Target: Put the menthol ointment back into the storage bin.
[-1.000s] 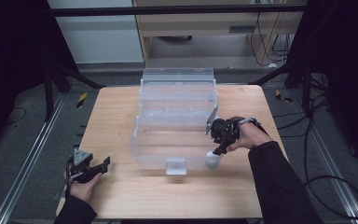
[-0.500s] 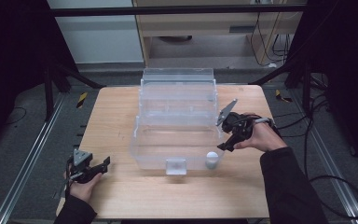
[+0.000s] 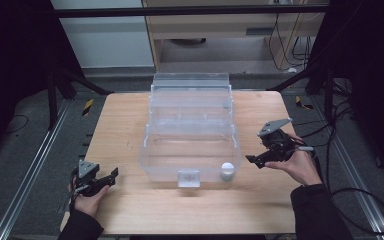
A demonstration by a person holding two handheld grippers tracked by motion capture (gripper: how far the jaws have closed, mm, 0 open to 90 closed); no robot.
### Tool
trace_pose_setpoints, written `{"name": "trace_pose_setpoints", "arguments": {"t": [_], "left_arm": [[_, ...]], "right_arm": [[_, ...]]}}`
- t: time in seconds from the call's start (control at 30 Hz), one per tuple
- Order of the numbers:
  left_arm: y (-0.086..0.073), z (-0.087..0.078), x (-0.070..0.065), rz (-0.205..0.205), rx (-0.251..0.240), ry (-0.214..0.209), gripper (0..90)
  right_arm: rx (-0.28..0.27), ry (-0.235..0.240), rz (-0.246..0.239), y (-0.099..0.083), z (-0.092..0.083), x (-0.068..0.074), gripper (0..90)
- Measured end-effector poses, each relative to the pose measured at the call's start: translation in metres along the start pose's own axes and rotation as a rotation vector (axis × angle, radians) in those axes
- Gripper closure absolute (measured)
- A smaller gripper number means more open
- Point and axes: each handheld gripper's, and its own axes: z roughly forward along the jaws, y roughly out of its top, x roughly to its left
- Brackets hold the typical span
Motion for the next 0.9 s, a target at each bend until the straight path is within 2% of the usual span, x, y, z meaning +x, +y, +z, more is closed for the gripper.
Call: {"name": "trace_pose_setpoints", "arguments": {"t": [0.17,0.27,0.57,0.63,0.9], "left_arm": [[0.001,-0.002,0.0,0.0,-0.006,-0.001,22.6],[0.001,-0.003,0.0,0.006,-0.01,0.001,22.6],[0.003,-0.005,0.0,0.003,-0.02,0.002,22.6],[0.003,-0.007,0.0,0.006,-0.024,0.004,22.6],[0.004,-0.009,-0.001,0.011,-0.03,0.005,22.6]], "right_arm": [[-0.082,-0.044,0.12,-0.027,0.005,-0.001,11.7],[-0.118,-0.059,0.174,-0.04,0.009,-0.001,11.4],[-0.189,-0.132,0.28,-0.077,0.025,-0.003,9.6],[-0.165,-0.132,0.303,-0.082,0.027,-0.005,7.8],[-0.162,-0.174,0.353,-0.102,0.031,-0.008,7.3]]}}
